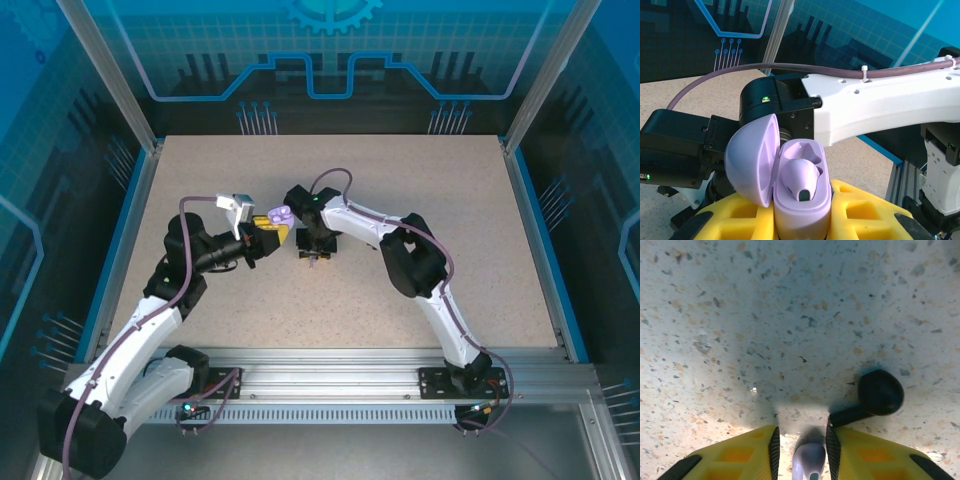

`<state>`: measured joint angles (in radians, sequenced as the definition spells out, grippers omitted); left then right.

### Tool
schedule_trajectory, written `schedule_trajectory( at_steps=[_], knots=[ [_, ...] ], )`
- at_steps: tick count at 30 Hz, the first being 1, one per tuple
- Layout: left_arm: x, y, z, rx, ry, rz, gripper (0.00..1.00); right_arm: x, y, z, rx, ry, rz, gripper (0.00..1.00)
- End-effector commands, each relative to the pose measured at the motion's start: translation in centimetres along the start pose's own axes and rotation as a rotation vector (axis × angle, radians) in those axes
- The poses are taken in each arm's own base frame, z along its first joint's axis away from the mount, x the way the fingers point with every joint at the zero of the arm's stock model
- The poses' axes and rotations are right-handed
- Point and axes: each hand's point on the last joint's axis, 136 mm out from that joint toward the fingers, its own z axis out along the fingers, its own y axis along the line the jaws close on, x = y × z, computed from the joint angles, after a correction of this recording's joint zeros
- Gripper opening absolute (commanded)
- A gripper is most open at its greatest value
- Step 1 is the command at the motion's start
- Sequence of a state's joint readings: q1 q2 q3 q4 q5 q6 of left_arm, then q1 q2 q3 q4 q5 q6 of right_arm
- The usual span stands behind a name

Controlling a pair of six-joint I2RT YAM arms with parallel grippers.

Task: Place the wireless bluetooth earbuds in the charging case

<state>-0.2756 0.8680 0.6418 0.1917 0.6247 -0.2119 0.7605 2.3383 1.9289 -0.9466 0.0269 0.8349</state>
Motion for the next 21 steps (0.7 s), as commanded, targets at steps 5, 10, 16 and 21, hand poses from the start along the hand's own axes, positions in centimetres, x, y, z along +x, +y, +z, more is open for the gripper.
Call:
schedule_trajectory(
  at_steps=[5,10,16,21],
  knots=[
    [-0.4,0.2,-0.4,-0.016,-0.030,0.009,0.08,1.9,-1.3,1.6,0.108,0.046,-0.021,0.32],
    [-0.3,0.3,-0.4,-0.018,-0.029,0.006,0.08,2.3,-1.7,1.1,0.152,0.038,-0.042,0.32],
    [-0.3,0.3,-0.5,-0.020,-0.032,0.007,0.08,2.6,-1.5,1.4,0.149,0.048,-0.047,0.32],
    [-0.3,0.3,-0.6,-0.023,-0.034,0.010,0.08,2.6,-1.7,1.4,0.167,0.043,-0.053,0.29]
  ],
)
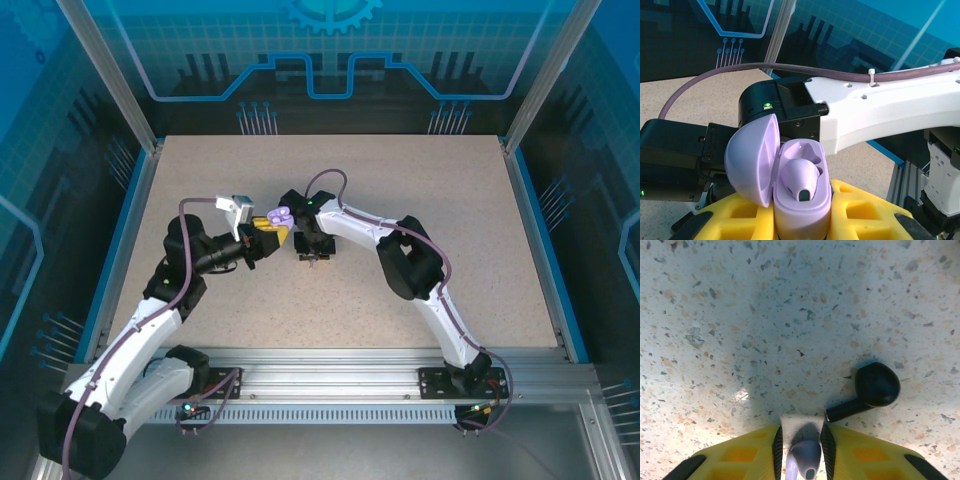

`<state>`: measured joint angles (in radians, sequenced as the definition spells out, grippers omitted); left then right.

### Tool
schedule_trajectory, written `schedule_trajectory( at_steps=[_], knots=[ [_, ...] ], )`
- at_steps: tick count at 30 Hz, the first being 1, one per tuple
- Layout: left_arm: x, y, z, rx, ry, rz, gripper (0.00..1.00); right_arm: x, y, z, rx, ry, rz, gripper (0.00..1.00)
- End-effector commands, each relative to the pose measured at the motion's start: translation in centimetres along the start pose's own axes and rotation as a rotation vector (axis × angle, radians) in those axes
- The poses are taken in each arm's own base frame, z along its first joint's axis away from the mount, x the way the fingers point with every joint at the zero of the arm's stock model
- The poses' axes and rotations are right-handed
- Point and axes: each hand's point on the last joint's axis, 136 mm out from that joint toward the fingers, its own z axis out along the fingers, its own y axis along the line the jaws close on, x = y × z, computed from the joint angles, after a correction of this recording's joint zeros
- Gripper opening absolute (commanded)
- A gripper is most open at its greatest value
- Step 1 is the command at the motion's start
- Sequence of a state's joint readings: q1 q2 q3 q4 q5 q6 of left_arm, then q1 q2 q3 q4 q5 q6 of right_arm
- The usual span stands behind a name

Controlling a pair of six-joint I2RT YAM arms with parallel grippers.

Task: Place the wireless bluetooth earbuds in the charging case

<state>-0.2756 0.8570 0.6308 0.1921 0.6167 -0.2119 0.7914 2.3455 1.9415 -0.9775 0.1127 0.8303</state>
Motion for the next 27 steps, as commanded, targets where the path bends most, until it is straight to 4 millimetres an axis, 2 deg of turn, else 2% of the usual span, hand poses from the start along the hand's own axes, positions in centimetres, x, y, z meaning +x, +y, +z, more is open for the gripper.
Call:
schedule_trajectory(
  at_steps=[1,6,12,13,27],
  knots=[
    [-0.5,0.2,-0.4,-0.017,-0.032,0.010,0.08,2.3,-1.3,1.4,0.090,0.082,-0.024,0.28],
    [-0.5,0.2,-0.4,-0.017,-0.032,0.009,0.08,2.3,-1.4,1.4,0.095,0.079,-0.016,0.22],
    [-0.4,0.3,-0.4,-0.019,-0.027,0.008,0.08,1.6,-1.8,0.3,0.060,0.035,0.009,0.17],
    [-0.4,0.3,-0.4,-0.019,-0.027,0.007,0.08,1.2,-1.9,-0.5,0.045,0.018,0.015,0.17],
    [-0.6,0.1,-0.1,-0.003,-0.015,-0.001,0.09,-0.8,-6.2,-2.9,-0.070,-0.098,0.075,0.16]
  ],
)
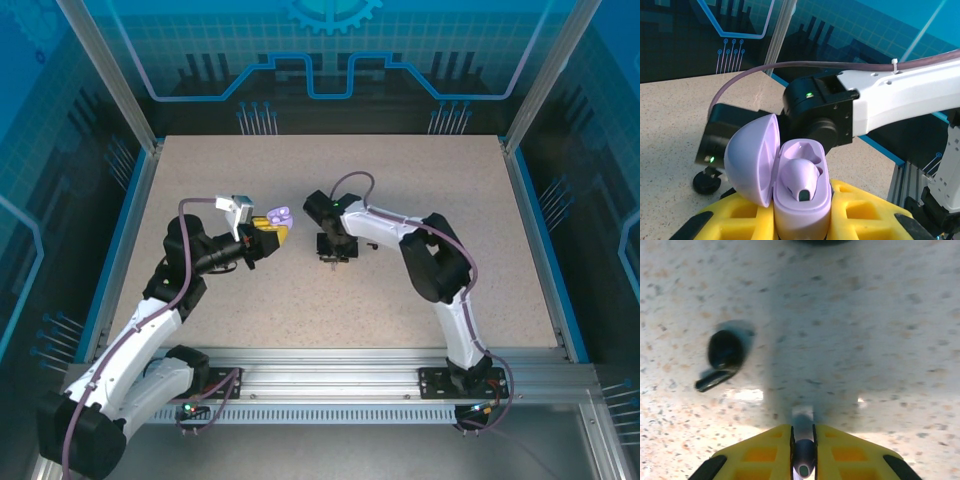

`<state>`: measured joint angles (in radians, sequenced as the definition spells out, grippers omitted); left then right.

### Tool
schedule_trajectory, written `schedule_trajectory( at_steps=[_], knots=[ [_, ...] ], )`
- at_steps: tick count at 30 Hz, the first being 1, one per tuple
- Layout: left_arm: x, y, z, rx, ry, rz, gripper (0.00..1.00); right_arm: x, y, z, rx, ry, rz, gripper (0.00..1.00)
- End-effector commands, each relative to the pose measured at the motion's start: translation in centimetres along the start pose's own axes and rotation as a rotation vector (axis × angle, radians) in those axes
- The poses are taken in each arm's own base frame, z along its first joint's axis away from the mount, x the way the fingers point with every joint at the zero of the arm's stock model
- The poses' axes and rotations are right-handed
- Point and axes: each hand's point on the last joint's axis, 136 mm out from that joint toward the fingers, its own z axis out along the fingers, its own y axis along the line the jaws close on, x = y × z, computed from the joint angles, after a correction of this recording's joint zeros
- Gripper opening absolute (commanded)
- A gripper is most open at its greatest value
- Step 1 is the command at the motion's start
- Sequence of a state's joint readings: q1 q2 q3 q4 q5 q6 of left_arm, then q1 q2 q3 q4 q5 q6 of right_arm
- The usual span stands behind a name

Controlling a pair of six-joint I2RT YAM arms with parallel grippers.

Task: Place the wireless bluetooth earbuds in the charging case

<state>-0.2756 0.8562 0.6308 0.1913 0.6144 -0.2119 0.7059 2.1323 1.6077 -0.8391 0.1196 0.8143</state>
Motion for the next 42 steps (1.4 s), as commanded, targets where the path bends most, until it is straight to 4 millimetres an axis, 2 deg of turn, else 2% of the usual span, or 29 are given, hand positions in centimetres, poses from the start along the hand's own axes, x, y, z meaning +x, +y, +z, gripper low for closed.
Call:
schedule_trajectory(
  at_steps=[1,6,11,15,22,32,42],
  knots=[
    [-0.5,0.1,0.0,0.003,-0.010,-0.004,0.09,-1.8,-0.4,-2.0,-0.080,-0.083,0.010,0.16],
    [-0.3,0.2,0.2,0.007,-0.002,-0.014,0.09,-3.3,-2.7,-2.2,-0.108,-0.123,0.032,0.17],
    [-0.3,0.4,0.3,0.006,0.002,-0.023,0.09,-4.3,-5.0,-1.2,-0.096,-0.123,0.056,0.18],
    [-0.2,0.4,0.4,0.008,0.005,-0.027,0.09,-4.3,-5.8,-0.1,-0.072,-0.086,0.051,0.18],
    [-0.1,0.5,0.5,0.003,0.009,-0.029,0.08,-3.2,-6.6,0.9,-0.014,-0.007,0.027,0.24],
    [0.0,0.5,0.4,0.002,0.009,-0.030,0.08,-2.6,-6.9,0.4,0.020,0.055,-0.050,0.38],
    [0.0,0.6,0.4,-0.001,0.007,-0.030,0.08,-2.6,-6.4,1.5,0.043,0.126,-0.118,0.34]
  ],
)
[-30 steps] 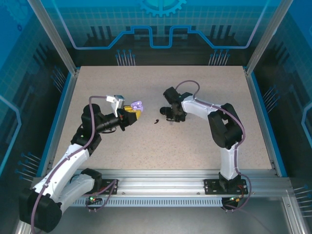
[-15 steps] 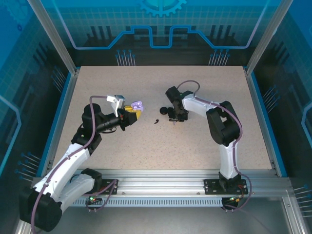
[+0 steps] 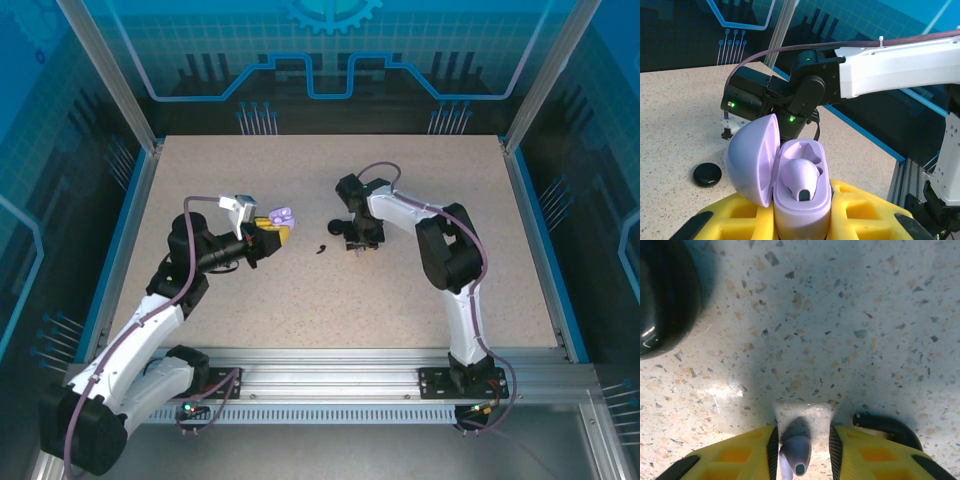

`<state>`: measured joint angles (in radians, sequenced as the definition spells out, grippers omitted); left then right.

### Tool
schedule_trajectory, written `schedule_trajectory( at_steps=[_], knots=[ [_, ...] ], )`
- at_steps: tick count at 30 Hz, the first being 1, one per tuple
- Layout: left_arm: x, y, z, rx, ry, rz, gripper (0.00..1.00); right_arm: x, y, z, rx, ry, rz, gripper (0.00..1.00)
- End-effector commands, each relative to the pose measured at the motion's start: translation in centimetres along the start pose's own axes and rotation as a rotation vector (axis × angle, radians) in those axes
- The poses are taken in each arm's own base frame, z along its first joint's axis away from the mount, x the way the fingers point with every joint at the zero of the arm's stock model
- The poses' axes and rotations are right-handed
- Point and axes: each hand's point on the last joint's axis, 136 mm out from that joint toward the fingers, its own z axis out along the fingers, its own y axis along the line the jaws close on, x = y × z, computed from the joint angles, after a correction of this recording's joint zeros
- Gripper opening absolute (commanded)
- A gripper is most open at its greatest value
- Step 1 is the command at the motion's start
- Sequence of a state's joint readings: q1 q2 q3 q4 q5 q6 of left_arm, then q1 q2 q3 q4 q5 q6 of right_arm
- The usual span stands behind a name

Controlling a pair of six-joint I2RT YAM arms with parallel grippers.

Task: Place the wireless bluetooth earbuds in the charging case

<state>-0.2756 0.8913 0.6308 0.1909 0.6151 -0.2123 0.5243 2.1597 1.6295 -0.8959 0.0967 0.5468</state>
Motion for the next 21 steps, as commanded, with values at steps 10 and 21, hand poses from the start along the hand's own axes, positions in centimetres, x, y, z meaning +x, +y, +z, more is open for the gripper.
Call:
schedule_trajectory(
  at_steps=[10,21],
  knots=[
    [-0.6,-0.1,-0.3,-0.001,-0.016,-0.004,0.08,1.5,0.1,1.3,0.077,0.103,-0.062,0.31],
    [-0.7,-0.1,-0.3,0.000,-0.018,-0.004,0.08,2.0,0.3,1.0,0.087,0.126,-0.087,0.31]
  ],
)
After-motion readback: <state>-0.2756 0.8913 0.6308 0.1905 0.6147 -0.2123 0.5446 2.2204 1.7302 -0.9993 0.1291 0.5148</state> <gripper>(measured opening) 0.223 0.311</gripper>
